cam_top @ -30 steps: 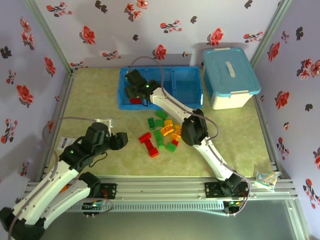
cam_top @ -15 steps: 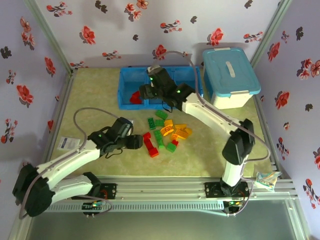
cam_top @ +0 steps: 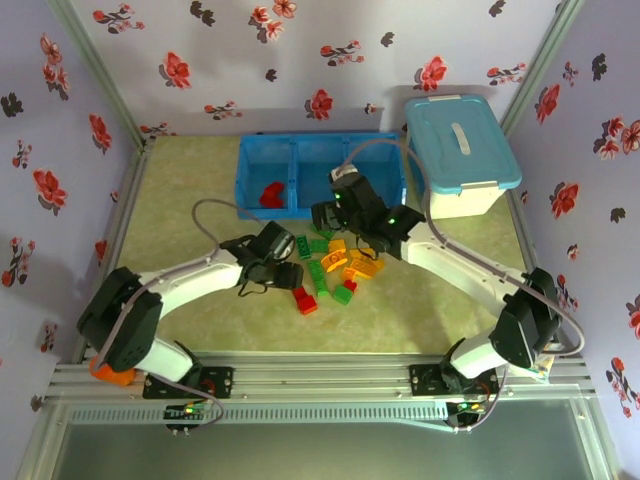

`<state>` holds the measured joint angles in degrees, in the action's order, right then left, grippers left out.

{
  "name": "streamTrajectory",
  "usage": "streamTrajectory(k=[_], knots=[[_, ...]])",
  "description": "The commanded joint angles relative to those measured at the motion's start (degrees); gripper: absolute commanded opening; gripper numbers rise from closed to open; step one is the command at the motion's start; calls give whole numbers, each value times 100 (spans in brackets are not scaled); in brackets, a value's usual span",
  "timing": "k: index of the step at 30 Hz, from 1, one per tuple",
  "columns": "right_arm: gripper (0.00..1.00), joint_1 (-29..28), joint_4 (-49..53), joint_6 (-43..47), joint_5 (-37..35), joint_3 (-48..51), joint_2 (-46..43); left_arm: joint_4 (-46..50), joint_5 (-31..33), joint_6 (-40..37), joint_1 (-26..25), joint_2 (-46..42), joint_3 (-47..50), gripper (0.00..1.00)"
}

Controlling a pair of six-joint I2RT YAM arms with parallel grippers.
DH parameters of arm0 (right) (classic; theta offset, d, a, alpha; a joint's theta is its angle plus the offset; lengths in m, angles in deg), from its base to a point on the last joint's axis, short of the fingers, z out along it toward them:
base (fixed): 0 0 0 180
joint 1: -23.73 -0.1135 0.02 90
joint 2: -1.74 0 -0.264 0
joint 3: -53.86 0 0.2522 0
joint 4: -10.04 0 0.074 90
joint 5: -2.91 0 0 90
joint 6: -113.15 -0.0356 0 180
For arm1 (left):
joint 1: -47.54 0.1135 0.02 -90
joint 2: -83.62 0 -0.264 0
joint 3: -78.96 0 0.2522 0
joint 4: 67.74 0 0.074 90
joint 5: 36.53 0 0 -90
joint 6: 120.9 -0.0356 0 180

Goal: Sort the legos into containers by color
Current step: Pick up the lego from the center of the table.

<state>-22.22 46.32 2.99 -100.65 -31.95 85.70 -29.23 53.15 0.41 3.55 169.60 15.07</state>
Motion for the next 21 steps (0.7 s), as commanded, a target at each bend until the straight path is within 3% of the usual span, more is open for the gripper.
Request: streamTrajectory(k=[1, 21], knots=[[74, 68, -268, -171, -173, 218, -293, 228, -29, -265, -22, 295, -339, 61], [75, 377, -442, -314, -182, 1034, -948, 504, 480, -426, 3, 1327, -867, 57]])
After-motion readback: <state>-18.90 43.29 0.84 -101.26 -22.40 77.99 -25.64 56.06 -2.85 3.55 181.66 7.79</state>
